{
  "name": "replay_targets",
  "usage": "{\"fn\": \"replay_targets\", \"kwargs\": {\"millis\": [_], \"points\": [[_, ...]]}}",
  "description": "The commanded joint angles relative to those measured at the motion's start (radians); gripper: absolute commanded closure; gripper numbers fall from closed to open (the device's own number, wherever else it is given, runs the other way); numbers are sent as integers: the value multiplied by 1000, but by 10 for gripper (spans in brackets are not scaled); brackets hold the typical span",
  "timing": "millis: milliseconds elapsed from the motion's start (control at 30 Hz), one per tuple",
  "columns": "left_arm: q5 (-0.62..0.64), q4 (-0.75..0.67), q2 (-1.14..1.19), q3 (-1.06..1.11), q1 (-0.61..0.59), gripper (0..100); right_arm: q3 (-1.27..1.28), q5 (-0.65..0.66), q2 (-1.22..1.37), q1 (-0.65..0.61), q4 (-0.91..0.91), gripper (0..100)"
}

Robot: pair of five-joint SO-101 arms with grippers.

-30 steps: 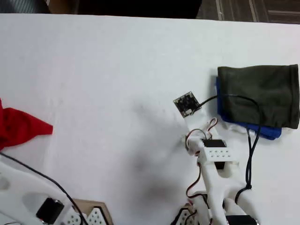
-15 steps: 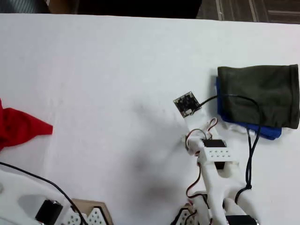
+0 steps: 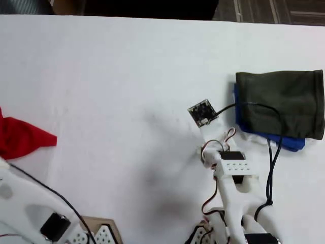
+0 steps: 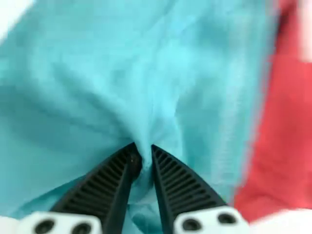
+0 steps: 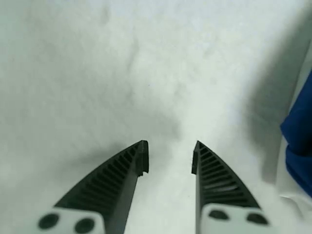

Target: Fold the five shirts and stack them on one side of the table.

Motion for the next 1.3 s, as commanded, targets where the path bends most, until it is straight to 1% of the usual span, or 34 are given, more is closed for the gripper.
{"fn": "replay_targets", "kwargs": {"millis": [0, 100, 300, 367, 500, 733, 867, 1033, 1067, 1100, 1167, 1267], "points": [[55, 89, -129, -145, 140, 975, -5, -2, -38, -4, -15, 847], [117, 87, -210, -145, 222, 975, -5, -2, -38, -2, -15, 847], [227, 89, -442, -24, 414, 975, -3, -20, -38, 4, -30, 847], [259, 89, -540, 41, 493, 975, -3, -44, -38, 5, -31, 847], [296, 87, -746, 213, 664, 975, -3, -51, -38, 19, -42, 847], [305, 86, -1056, 493, 921, 975, -3, -52, -38, 31, -42, 847], [305, 84, -1135, 636, 984, 975, -3, -52, -38, 31, -42, 847], [299, 84, -1154, 777, 993, 969, -3, -52, -38, 31, -42, 847], [299, 84, -1154, 802, 993, 954, -3, -52, -38, 31, -42, 847], [299, 84, -1157, 822, 993, 927, -3, -52, -38, 31, -42, 847], [298, 84, -1158, 845, 993, 842, -3, -52, -38, 31, -42, 847], [296, 84, -1162, 834, 965, 724, -3, -52, -38, 31, -42, 847]]}}
